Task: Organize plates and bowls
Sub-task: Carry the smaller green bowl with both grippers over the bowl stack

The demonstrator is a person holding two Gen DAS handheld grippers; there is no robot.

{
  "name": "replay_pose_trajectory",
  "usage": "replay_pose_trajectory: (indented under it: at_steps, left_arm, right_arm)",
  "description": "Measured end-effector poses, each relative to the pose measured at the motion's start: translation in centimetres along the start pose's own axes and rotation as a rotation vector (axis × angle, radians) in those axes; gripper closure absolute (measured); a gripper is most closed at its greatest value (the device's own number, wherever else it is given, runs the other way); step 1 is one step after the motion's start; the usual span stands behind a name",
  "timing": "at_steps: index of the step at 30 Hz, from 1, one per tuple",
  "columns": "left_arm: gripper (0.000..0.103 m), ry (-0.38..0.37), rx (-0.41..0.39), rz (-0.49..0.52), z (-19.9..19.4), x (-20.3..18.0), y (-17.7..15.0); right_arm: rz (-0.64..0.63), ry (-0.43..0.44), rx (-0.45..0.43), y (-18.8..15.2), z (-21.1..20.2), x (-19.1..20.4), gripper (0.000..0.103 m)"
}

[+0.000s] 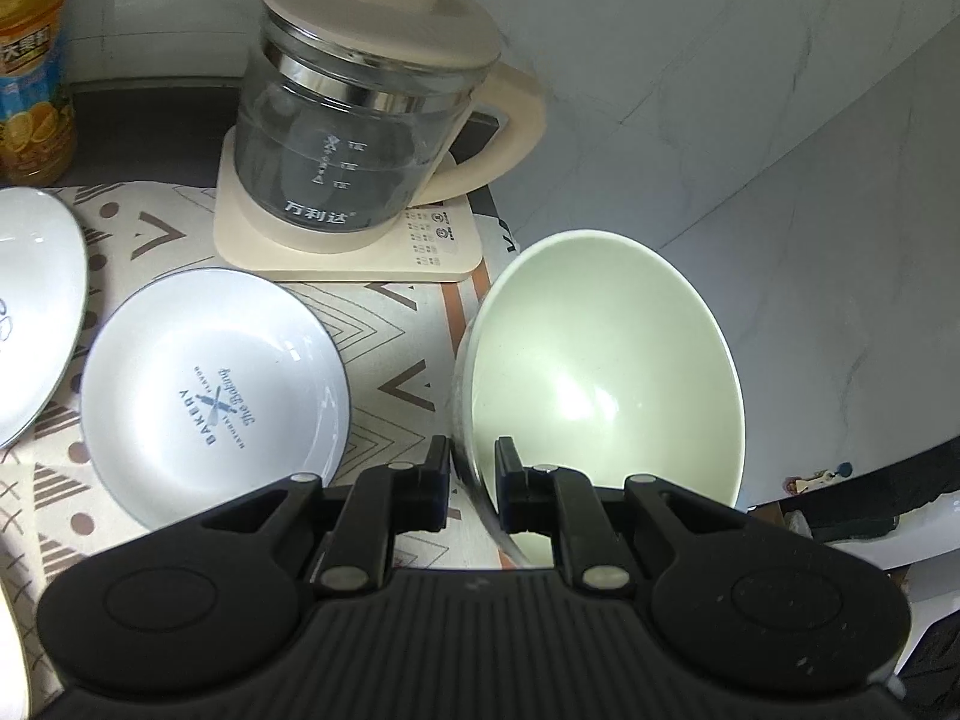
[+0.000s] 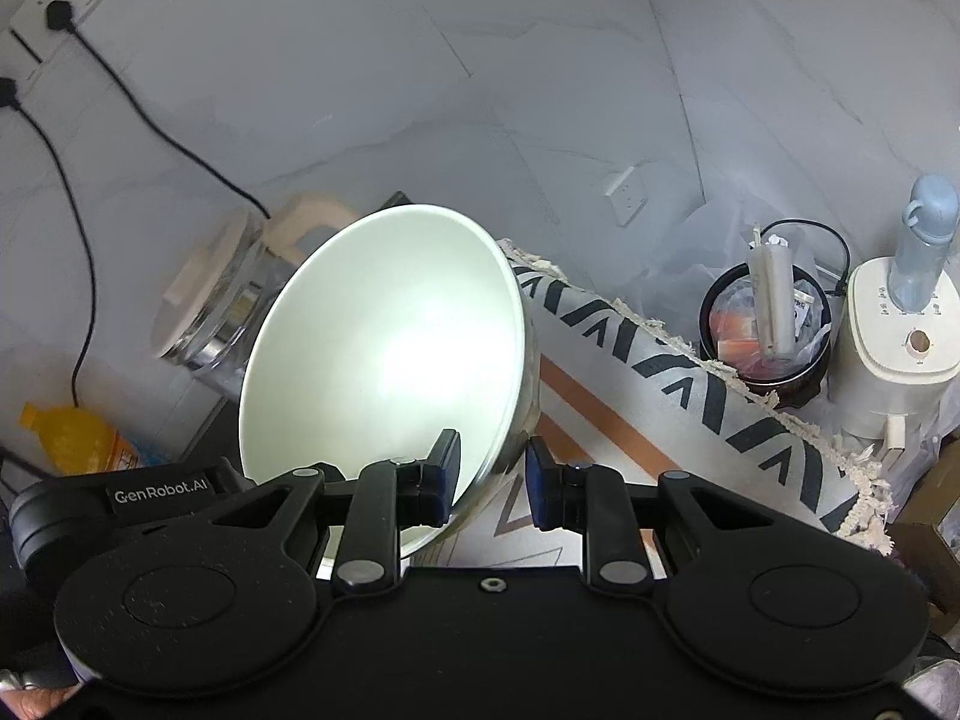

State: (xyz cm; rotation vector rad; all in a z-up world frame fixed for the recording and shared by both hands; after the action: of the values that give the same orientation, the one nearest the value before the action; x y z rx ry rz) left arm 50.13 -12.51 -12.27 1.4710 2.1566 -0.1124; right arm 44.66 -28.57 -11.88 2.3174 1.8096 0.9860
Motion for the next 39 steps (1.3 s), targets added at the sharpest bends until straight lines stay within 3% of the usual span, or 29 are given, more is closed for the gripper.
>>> replay_pose_trajectory:
  at_steps: [14, 39]
  left_arm:
    - [0.09, 0.03, -0.012, 0.031, -3.3, 1.4, -3.2]
    - [0.09, 0.061, 0.091, -0.003, -3.8, 6.8, -10.0]
  right_arm:
    - [-0.11, -0.019, 0.044, -3.5, -1.8, 1.7, 0.08]
    - [-0.253, -0.061, 0.095, -10.1, -3.3, 2.5, 0.079]
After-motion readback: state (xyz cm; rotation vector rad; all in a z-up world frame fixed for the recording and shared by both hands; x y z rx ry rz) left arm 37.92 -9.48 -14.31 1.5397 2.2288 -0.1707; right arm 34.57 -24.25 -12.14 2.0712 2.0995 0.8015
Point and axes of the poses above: each gripper's, at about its wrist camera, not at the fingertips, and z roughly the way its jaws point, x to its left, y to its top, the point moved 7 cm from there along z, roughly the way its jaws point, and after that the axes turned 10 degrees about x, right-handed, at the moved point
